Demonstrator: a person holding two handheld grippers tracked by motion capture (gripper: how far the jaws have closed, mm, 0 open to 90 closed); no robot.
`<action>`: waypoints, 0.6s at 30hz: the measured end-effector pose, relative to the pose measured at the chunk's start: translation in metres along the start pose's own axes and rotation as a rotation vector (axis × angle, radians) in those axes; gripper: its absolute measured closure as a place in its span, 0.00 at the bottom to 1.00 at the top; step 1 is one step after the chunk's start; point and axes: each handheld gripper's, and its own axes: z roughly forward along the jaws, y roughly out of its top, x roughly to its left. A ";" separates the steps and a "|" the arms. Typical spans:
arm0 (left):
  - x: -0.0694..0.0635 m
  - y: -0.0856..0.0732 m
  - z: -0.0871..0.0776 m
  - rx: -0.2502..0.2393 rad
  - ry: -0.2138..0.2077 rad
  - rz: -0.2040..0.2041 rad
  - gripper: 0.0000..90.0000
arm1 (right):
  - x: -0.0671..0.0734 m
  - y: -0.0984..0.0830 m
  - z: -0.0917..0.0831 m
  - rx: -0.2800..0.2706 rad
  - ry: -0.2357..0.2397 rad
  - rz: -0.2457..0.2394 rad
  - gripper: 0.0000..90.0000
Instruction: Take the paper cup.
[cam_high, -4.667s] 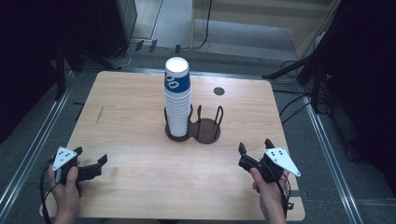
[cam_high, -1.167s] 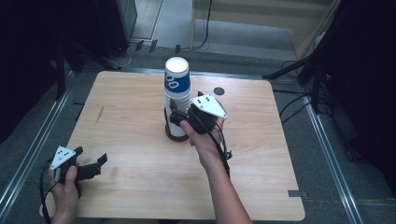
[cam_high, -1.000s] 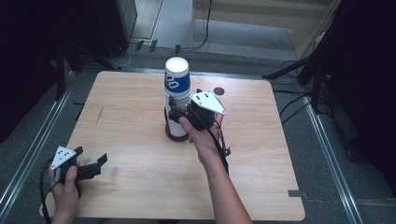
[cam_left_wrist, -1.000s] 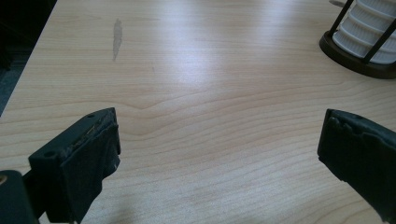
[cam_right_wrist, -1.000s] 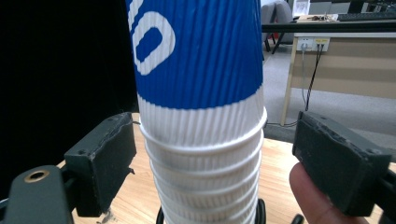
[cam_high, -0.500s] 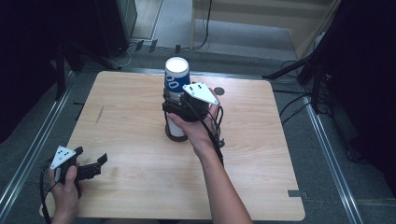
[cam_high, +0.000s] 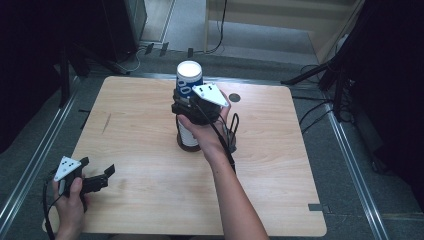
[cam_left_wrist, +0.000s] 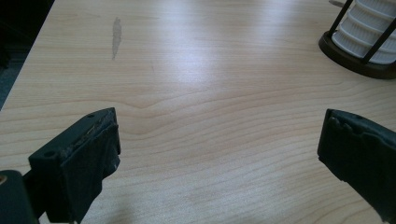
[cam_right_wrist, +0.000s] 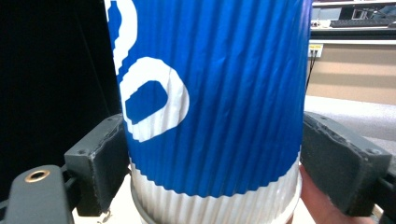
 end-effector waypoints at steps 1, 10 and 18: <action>0.000 0.000 0.000 0.000 -0.001 -0.001 0.00 | 0.000 0.000 0.001 -0.002 0.001 0.000 0.15; 0.001 0.000 0.000 -0.003 -0.003 -0.004 0.00 | 0.004 0.003 0.007 -0.010 -0.011 -0.005 0.17; 0.001 0.000 0.000 -0.005 -0.007 -0.013 0.00 | 0.005 0.004 0.007 -0.020 -0.011 -0.033 0.20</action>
